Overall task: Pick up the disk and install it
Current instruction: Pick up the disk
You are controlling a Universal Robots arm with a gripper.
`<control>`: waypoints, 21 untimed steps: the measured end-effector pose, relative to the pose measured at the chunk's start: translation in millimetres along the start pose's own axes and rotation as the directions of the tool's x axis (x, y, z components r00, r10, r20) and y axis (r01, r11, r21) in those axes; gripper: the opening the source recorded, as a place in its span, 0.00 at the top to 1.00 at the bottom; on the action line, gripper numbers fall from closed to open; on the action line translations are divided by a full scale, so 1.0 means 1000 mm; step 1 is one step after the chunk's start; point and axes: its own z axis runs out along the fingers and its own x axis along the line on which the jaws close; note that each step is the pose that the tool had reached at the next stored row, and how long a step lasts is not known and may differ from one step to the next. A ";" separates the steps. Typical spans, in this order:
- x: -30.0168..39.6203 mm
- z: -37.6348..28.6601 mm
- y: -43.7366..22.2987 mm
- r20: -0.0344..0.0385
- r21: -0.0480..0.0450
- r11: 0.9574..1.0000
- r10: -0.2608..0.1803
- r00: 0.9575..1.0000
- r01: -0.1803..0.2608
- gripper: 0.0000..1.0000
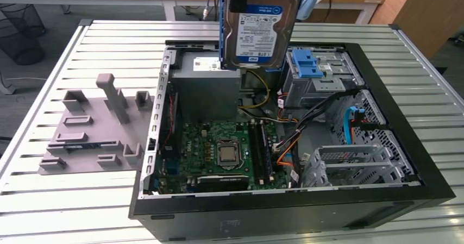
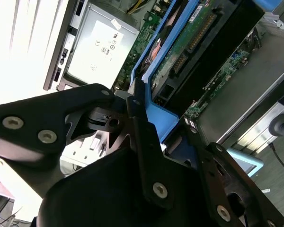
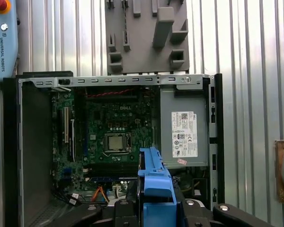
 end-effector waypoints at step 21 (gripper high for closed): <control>0.0152 0.0001 -0.0128 0.000 0.000 1.000 0.000 1.000 0.000 0.64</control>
